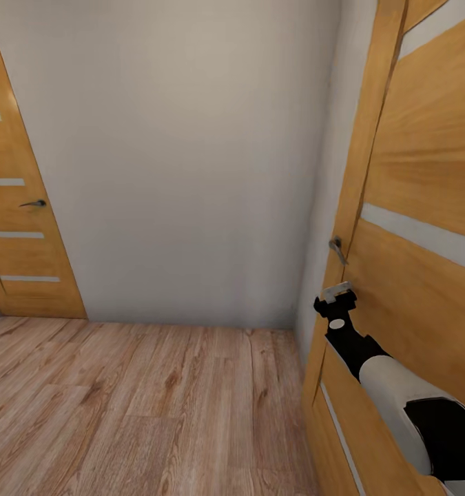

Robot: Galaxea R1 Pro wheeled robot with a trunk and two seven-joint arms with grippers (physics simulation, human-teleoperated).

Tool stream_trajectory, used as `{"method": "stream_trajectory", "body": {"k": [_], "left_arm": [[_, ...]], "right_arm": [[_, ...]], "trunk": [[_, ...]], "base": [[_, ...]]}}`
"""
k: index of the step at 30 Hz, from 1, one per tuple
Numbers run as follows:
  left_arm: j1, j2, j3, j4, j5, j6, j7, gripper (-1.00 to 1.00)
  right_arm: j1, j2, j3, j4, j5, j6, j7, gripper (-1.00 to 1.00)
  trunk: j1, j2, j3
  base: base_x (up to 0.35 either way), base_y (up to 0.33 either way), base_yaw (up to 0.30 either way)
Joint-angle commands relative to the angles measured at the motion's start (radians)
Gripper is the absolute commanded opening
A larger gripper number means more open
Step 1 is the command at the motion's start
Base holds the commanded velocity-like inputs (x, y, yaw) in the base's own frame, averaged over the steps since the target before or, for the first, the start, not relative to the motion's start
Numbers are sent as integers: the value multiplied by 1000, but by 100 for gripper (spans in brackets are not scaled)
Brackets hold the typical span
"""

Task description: Move the two storage containers from the living room to the garage. In the garage, place one container on the floor and stack the other container on top of it (either order is fine).

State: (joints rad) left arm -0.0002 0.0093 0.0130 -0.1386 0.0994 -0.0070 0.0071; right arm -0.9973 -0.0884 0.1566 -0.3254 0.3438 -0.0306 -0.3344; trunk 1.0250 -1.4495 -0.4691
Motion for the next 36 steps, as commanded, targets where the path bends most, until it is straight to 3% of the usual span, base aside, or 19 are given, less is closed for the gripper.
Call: {"method": "stream_trajectory", "body": {"k": [1, 12, 20, 23, 26, 31, 34, 36], "left_arm": [[0, 0, 1, -1, 10, -1, 0, 100], [0, 0, 0, -1, 11, -1, 0, 100], [0, 0, 1, -1, 11, -1, 0, 100], [0, 0, 1, -1, 11, -1, 0, 100], [0, 0, 1, -1, 11, -1, 0, 100], [0, 0, 1, -1, 11, -1, 0, 100], [0, 0, 1, -1, 11, -1, 0, 100], [0, 0, 1, -1, 11, -1, 0, 100]], "right_arm": [[-1, -8, -6, 2, 4, -1, -8, 100], [-1, -48, -11, 2, 3, -2, -7, 100], [-1, -30, -38, 2, 4, -2, -6, 100], [-1, -3, -40, 2, 5, -1, -5, 100], [-1, 43, -40, 3, 4, 0, 0, 100], [-1, 172, -40, 34, 4, -4, 7, 100], [-1, 263, -38, 128, 5, -48, 13, 100], [-1, 263, -37, 200, 6, -94, 24, 100]], "trunk": [[0, -1, -1], [0, -1, -1], [0, -1, -1], [0, -1, -1], [0, -1, -1], [0, -1, -1], [0, -1, -1], [0, -1, -1]], "base": [[0, 0, 0], [0, 0, 0], [0, 0, 0], [0, 0, 0], [0, 0, 0], [0, 0, 0], [0, 0, 0], [0, 0, 0]]}}
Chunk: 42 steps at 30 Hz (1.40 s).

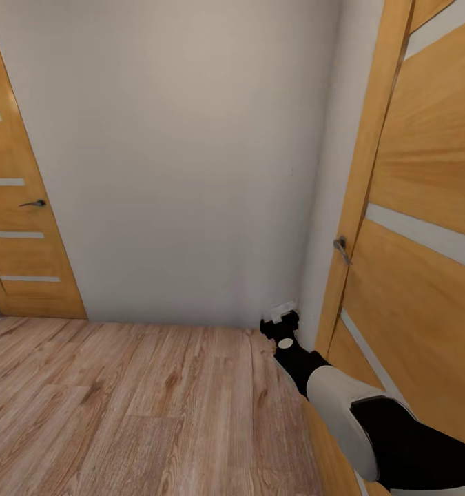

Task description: Move the two storage containers from the living room to the garage. In the garage, place one container on the floor and stack the other container on top of it (either order is fine).

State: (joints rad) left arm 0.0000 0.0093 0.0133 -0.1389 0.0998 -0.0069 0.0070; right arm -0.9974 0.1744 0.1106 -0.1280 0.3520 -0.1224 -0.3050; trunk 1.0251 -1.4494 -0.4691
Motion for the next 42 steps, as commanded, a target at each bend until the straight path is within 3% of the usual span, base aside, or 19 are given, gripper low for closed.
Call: {"method": "stream_trajectory", "body": {"k": [1, 5, 10, 11, 14, 16, 21, 22, 25, 31, 35, 40, 42], "left_arm": [[0, 0, 1, -1, 10, -1, 1, 100], [0, 0, 0, -1, 10, -1, 1, 100], [0, 0, 1, 0, 10, -1, 0, 100], [0, 0, 1, 0, 10, -1, 0, 100], [0, -1, 0, 1, 10, -1, 0, 100], [0, 0, 0, 1, 10, -1, 0, 100], [0, 0, 1, 1, 11, -1, 0, 100], [0, -1, 1, 1, 11, -1, 1, 100], [0, 0, 1, 1, 11, -1, 1, 100], [0, 0, 1, 1, 11, -1, 1, 100], [0, 0, 1, 1, 11, -1, 1, 100], [0, -1, 1, 1, 11, -1, 1, 100], [0, -1, 1, 0, 11, -1, 1, 100]], "right_arm": [[-1, 0, 9, 20, -3, -12, -1, 100], [12, 0, 6, 108, -4, -44, 68, 100], [103, 0, 2, 152, -12, -37, 133, 100], [158, 0, 2, 157, -14, -20, 146, 100], [240, 0, 0, 159, -18, 24, 169, 100], [267, -1, -4, 161, -34, 83, 179, 100], [297, -38, -7, 162, -88, 218, 191, 100], [346, -50, -8, 162, -103, 234, 192, 100], [412, -66, -9, 162, -123, 241, 192, 100], [600, -90, -9, 162, -185, 231, 192, 100], [666, -93, -9, 162, -193, 219, 192, 100], [704, -98, -9, 163, -195, 181, 192, 100], [717, -116, -9, 163, -195, 145, 193, 100]], "trunk": [[0, -1, -1], [0, -1, -1], [0, -1, -1], [0, -1, -1], [0, -1, -1], [0, -1, -1], [0, -1, -1], [0, -1, -1], [0, -1, -1], [0, -1, -1], [0, -1, -1], [0, -1, -1], [0, -1, -1]], "base": [[0, 0, 0], [0, 0, 0], [0, 0, 0], [0, 0, 0], [0, 0, 0], [0, 0, 0], [0, 0, 0], [0, 0, 0], [0, 0, 0], [0, 0, 0], [0, 0, 0], [0, 0, 0], [0, 0, 0]]}}
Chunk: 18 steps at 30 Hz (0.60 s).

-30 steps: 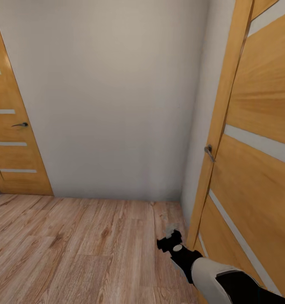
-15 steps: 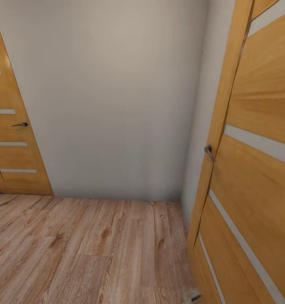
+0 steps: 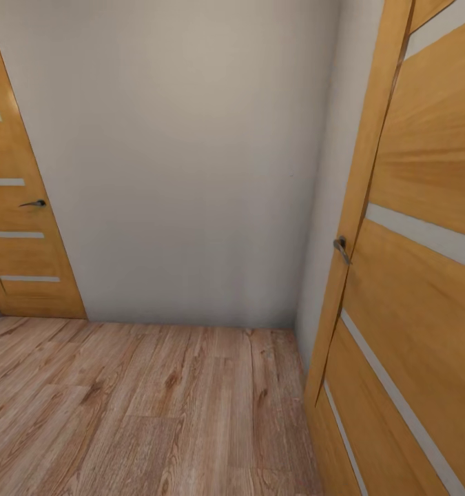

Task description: Move the two storage containers from the living room to the garage. In the garage, place one container on the floor and stack the other container on top of it (either order is fine).

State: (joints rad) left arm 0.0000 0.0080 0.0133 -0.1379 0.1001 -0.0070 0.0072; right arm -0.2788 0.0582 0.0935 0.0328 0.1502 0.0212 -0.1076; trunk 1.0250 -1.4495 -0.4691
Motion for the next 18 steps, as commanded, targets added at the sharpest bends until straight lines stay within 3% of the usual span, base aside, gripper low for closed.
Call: {"method": "stream_trajectory", "body": {"k": [1, 5, 9, 18], "left_arm": [[0, 0, 1, -1, 10, -1, 0, 100], [0, 0, 1, -1, 10, -1, 0, 100], [0, 0, 1, -4, 10, -1, 0, 100], [0, 0, 5, -3, 10, -1, 0, 100]], "right_arm": [[4, -3, 8, 2, 7, -8, -4, 100], [64, -21, 8, 1, 8, -105, 11, 100], [89, -33, 8, 2, 8, -152, 19, 100], [93, -35, 8, 2, 8, -151, 20, 100]], "trunk": [[0, -1, -1], [0, -1, -1], [0, -1, -1], [0, -1, -1]], "base": [[0, 0, 0], [0, 0, 0], [0, 0, 0], [0, 0, 0]]}}
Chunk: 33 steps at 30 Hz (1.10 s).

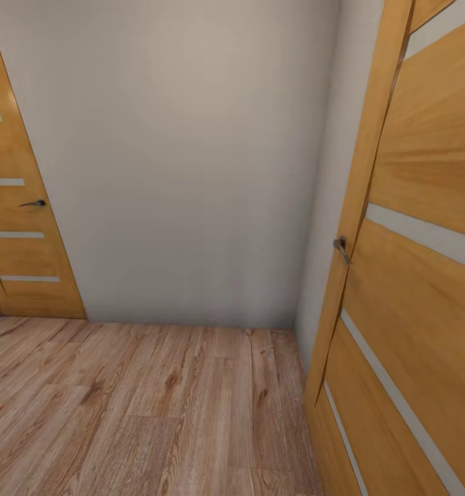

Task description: Move the two storage containers from the living room to the garage. In the garage, place one container on the floor and stack the other container on top of it (either order is fine).

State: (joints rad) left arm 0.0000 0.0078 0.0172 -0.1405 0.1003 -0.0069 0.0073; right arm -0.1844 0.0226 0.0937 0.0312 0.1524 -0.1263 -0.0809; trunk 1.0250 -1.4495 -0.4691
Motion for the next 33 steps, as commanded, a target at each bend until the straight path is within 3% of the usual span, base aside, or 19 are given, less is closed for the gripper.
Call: {"method": "stream_trajectory", "body": {"k": [1, 19, 33], "left_arm": [[0, 0, 3, 0, 10, -1, 0, 100], [0, 0, 6, 1, 10, -1, 0, 100], [0, 0, 5, 2, 12, -1, 0, 100]], "right_arm": [[-1, 0, 8, 3, 6, -4, -7, 100], [-1, 0, 8, 3, 6, -6, -7, 100], [-1, 0, 8, 3, 6, -8, -7, 100]], "trunk": [[0, -1, -1], [0, -1, -1], [0, -1, -1]], "base": [[0, 0, 0], [7, 30, 0], [275, 0, 0]]}}
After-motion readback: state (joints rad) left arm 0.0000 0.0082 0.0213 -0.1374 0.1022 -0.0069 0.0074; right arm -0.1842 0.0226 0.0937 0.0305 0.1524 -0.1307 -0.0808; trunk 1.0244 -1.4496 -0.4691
